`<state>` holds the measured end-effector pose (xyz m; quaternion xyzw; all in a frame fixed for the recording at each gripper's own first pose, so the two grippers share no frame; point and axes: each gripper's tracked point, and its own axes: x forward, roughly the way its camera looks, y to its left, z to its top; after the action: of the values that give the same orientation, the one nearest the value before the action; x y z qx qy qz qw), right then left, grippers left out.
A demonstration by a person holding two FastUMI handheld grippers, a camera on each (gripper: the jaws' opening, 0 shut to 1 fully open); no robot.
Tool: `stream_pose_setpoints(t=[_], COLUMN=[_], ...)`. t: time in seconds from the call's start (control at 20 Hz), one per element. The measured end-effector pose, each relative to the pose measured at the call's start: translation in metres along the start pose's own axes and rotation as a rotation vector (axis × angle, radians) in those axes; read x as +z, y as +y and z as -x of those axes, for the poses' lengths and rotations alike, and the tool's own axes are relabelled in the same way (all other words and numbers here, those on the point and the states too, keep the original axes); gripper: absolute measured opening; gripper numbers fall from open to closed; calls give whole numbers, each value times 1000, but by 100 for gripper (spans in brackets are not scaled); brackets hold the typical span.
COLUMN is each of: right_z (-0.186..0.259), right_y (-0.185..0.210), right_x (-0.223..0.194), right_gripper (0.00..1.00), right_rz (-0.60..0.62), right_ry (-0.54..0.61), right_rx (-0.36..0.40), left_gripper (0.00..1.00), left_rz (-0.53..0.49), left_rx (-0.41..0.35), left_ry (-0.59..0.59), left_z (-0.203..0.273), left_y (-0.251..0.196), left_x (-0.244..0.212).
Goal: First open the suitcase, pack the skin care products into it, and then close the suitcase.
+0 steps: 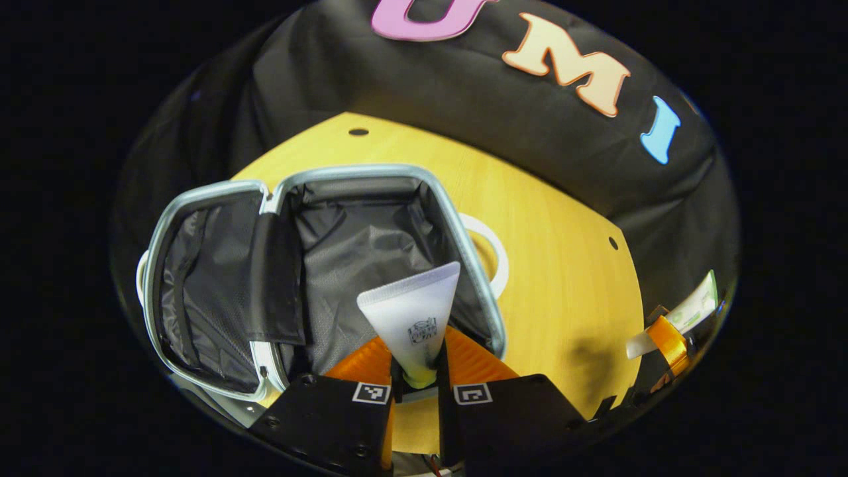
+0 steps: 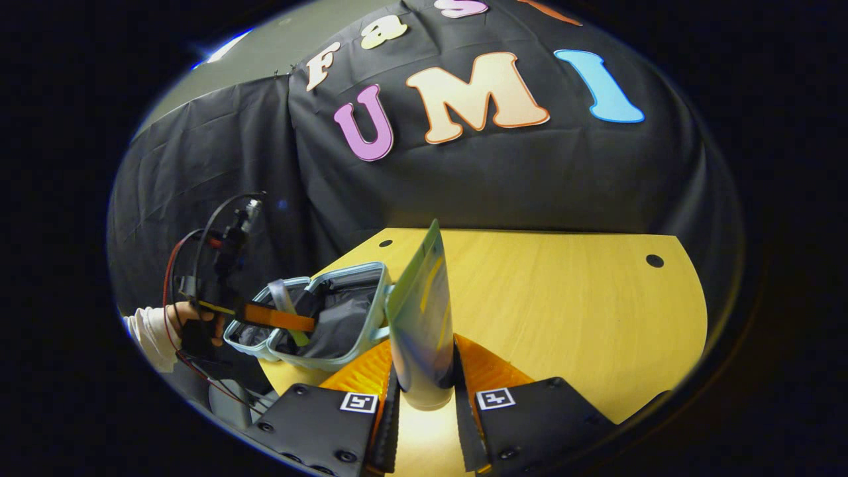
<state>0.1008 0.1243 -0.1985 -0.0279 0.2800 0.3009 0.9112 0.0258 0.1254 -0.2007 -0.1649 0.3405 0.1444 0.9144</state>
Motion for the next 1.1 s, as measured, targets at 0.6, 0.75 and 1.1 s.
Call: stream_pose_setpoints(t=[0.6, 0.75, 1.1], right_z=[-89, -102, -131], right_y=[116, 133, 152], right_x=[-5, -18, -53], right_gripper=[36, 40, 35], right_rz=[-20, -33, -34], right_ry=[165, 237, 438], right_rx=[71, 97, 150], left_gripper=[20, 24, 94], left_rz=[80, 97, 94], left_rx=[27, 12, 27], left_ry=[376, 380, 206], left_z=[-49, -48, 7], left_y=[60, 60, 65], left_x=[-36, -35, -3])
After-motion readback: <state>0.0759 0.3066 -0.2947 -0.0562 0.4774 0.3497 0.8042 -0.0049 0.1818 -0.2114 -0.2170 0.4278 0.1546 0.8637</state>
